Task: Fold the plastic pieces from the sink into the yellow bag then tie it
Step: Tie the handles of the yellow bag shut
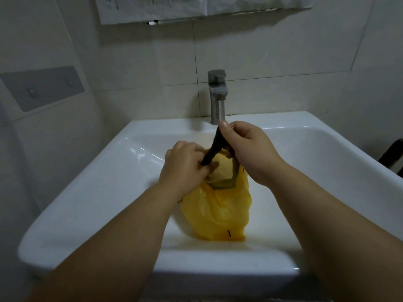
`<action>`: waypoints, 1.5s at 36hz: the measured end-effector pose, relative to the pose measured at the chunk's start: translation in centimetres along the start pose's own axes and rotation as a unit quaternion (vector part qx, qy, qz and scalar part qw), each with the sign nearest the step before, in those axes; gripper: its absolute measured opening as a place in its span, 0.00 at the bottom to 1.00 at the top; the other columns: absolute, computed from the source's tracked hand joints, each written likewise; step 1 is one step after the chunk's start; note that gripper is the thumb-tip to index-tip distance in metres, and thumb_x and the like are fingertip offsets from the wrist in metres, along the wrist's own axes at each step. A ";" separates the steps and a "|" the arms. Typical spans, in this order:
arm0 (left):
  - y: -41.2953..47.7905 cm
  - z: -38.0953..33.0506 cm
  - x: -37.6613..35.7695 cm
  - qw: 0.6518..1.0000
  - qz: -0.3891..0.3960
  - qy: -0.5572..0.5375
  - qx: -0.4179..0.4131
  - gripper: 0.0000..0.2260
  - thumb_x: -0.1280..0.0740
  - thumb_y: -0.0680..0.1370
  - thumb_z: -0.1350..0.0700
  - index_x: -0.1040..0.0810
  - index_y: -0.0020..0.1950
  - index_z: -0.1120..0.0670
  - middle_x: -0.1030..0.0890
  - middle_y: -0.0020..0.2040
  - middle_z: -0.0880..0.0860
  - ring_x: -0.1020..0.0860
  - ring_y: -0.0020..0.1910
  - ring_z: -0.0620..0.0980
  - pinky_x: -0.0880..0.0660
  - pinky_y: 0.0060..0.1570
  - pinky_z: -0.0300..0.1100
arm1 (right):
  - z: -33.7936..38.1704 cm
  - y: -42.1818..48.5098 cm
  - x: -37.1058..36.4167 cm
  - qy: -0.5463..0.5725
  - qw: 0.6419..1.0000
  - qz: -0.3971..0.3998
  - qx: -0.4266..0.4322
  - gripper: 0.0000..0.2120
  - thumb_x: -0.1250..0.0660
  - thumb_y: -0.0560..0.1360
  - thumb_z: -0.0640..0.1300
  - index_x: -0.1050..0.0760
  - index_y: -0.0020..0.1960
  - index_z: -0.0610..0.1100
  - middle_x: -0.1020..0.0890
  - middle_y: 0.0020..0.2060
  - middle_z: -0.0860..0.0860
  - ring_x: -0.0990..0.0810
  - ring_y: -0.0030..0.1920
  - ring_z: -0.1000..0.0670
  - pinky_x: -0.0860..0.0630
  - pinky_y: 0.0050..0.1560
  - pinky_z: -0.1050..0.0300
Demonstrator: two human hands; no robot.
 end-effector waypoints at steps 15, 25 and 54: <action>-0.5 -1.8 0.9 0.931 -0.006 -0.354 0.089 0.13 0.37 0.75 0.41 0.29 0.58 0.42 0.24 0.49 0.37 0.26 0.49 0.35 0.31 0.44 0.24 | 1.2 0.3 -0.2 0.062 0.995 0.071 0.021 0.16 0.38 0.75 0.28 0.22 0.48 0.48 0.17 0.47 0.51 0.17 0.50 0.51 0.20 0.53 0.55; -0.7 -2.2 0.1 0.917 0.019 -0.384 0.106 0.05 0.26 0.72 0.51 0.21 0.41 0.43 0.20 0.31 0.38 0.22 0.34 0.36 0.29 0.33 0.26 | 1.6 -0.1 -0.7 0.054 0.986 0.159 0.011 0.19 0.41 0.76 0.25 0.23 0.48 0.48 0.19 0.51 0.50 0.19 0.54 0.49 0.21 0.55 0.55; -0.5 -1.2 -0.5 0.924 0.052 -0.354 0.139 0.16 0.35 0.78 0.63 0.29 0.31 0.52 0.30 0.19 0.42 0.31 0.20 0.37 0.37 0.24 0.26 | 1.3 0.3 -0.1 -0.104 0.991 0.073 0.042 0.08 0.35 0.78 0.41 0.23 0.42 0.51 0.19 0.39 0.52 0.21 0.42 0.52 0.23 0.44 0.61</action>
Point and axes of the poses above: each hand's wrist, its own y-axis towards the middle knuckle, its own x-axis out of the back of the hand, z = x × y, the point moved 10 cm from there along y, towards the middle knuckle
